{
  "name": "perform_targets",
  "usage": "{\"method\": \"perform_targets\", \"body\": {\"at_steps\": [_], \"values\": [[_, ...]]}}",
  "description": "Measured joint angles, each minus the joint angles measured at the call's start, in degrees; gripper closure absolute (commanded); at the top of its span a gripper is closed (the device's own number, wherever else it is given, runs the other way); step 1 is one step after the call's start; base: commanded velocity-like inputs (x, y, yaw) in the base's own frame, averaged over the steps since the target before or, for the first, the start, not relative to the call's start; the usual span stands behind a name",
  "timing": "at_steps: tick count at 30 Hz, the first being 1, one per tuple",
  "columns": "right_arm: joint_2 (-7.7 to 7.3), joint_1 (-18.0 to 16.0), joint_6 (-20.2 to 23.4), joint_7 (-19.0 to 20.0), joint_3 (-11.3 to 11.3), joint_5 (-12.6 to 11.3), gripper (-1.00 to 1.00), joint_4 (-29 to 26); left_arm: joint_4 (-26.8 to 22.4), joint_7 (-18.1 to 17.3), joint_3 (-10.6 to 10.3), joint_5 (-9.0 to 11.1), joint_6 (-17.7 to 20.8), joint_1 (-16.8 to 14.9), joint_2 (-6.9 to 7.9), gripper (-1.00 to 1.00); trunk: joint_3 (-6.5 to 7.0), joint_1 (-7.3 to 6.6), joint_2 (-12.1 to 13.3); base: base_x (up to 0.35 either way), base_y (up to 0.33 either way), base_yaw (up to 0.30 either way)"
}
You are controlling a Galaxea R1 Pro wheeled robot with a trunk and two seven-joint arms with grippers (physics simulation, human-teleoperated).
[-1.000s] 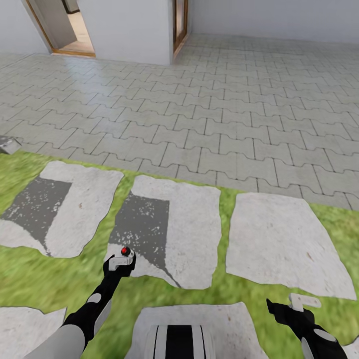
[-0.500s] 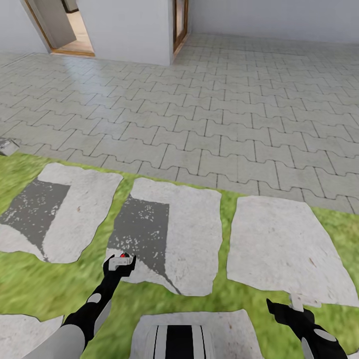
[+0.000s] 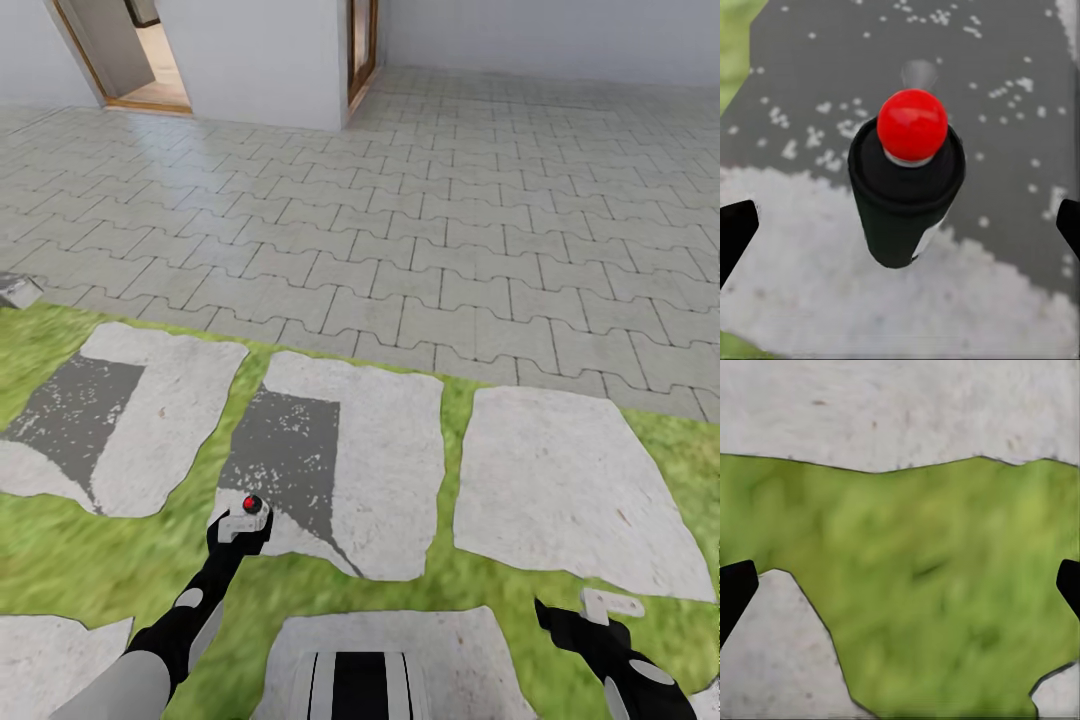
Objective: In the garden, pick up the pesticide atomizer on the floor and spray pesticide onto both trees until each tree trunk is fully covered.
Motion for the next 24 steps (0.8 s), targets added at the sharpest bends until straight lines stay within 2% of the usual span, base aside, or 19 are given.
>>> {"method": "perform_targets", "body": {"at_steps": [17, 24], "values": [[-0.04, 0.00, 0.00, 0.00, 0.00, 0.01, -1.00, 0.00, -0.06, 0.00, 0.00, 0.01, 0.00, 0.00, 0.00, -1.00, 0.00, -0.01, 0.00, -0.011, 0.000, 0.000], [-0.05, 0.00, 0.00, -0.01, 0.00, 0.00, -1.00, 0.00, -0.17, 0.00, -0.05, 0.00, 0.00, 0.00, -0.04, -1.00, 0.00, -0.02, 0.00, 0.067, 0.000, 0.000]]}}
